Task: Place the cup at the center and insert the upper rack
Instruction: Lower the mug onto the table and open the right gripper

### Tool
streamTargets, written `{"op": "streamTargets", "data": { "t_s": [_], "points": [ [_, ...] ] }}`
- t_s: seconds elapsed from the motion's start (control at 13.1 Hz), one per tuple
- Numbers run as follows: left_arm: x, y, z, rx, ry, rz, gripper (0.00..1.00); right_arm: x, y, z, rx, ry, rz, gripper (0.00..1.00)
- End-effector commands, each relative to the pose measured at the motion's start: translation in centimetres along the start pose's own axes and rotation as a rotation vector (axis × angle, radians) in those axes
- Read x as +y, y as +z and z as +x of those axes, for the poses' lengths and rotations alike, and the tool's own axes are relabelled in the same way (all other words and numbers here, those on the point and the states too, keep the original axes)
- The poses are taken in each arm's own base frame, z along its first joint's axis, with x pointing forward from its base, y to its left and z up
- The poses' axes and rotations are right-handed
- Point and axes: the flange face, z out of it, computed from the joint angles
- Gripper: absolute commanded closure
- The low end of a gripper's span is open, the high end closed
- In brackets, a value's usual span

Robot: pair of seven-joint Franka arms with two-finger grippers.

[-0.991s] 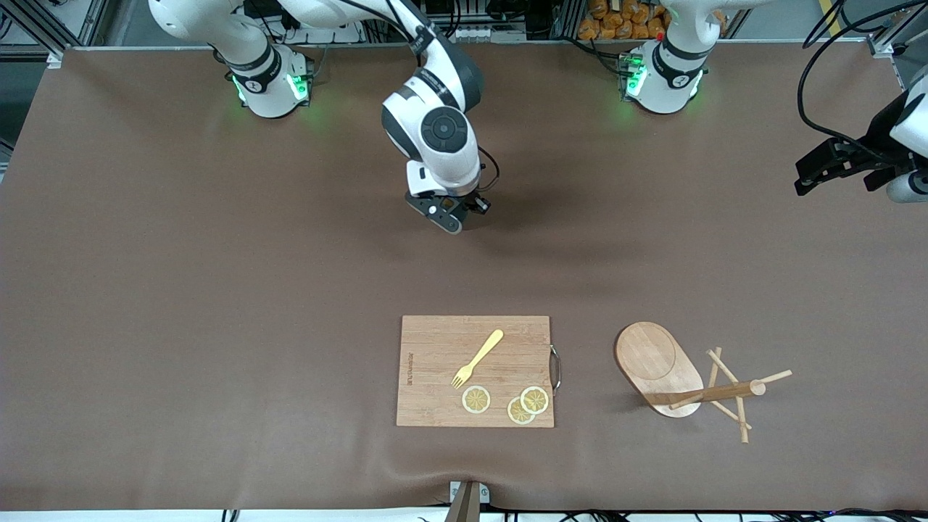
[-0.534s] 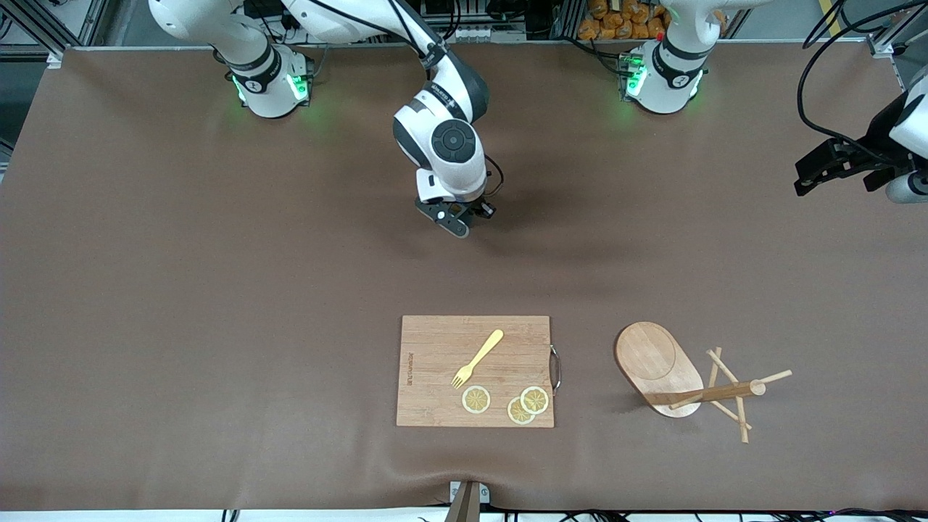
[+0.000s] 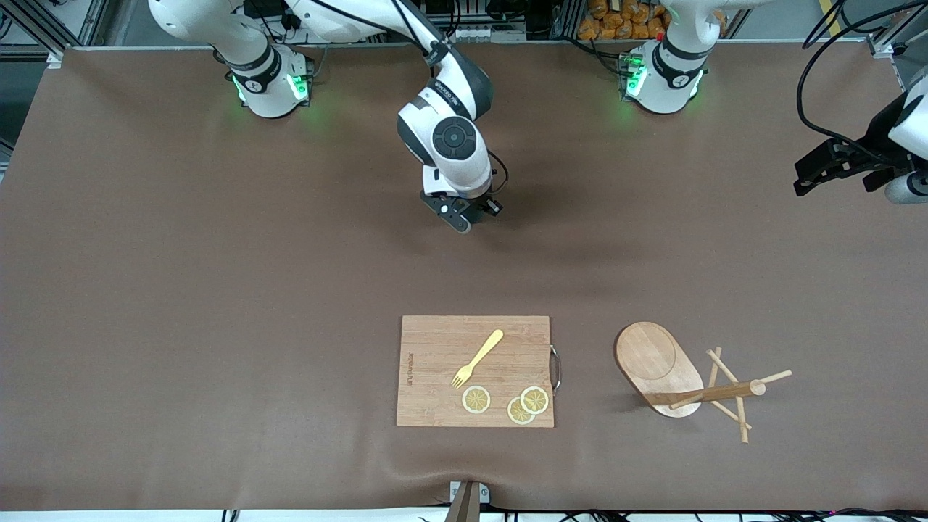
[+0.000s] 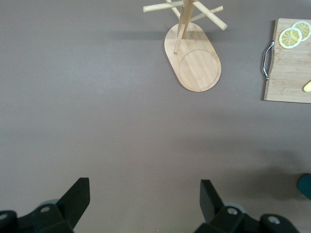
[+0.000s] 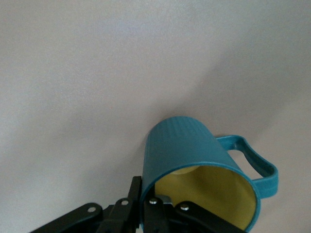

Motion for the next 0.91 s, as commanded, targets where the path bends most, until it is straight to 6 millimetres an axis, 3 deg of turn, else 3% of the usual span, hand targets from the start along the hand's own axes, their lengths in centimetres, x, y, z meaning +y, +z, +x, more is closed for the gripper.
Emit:
{"op": "streamTargets", "data": {
  "t_s": [0.0, 0.08, 0.23, 0.46, 0.76, 0.84],
  "points": [
    [0.3, -0.5, 0.0, 0.004, -0.007, -0.009, 0.0, -0.4, 0.6, -0.1, -0.013, 0.03, 0.007, 0.38],
    [0.3, -0.5, 0.0, 0.004, -0.007, -0.009, 0.0, -0.4, 0.7, -0.1, -0.01, 0.029, 0.008, 0.0],
    [0.3, -0.5, 0.0, 0.004, -0.007, -0.01, 0.0, -0.6, 0.2, -0.1, -0.012, 0.028, 0.014, 0.0],
    [0.2, -0.5, 0.0, 0.004, -0.01, -0.01, 0.0, -1.5, -3.4, 1.8, -0.023, 0.011, 0.046, 0.0],
    [0.3, -0.8, -0.3, 0.006, -0.016, -0.011, 0.0, -0.7, -12.9, 7.1, -0.048, -0.137, 0.05, 0.0],
    [0.5, -0.8, -0.5, 0.001, -0.043, -0.01, 0.0, 0.3, -15.8, 10.2, -0.059, -0.172, 0.049, 0.0]
  ]
}}
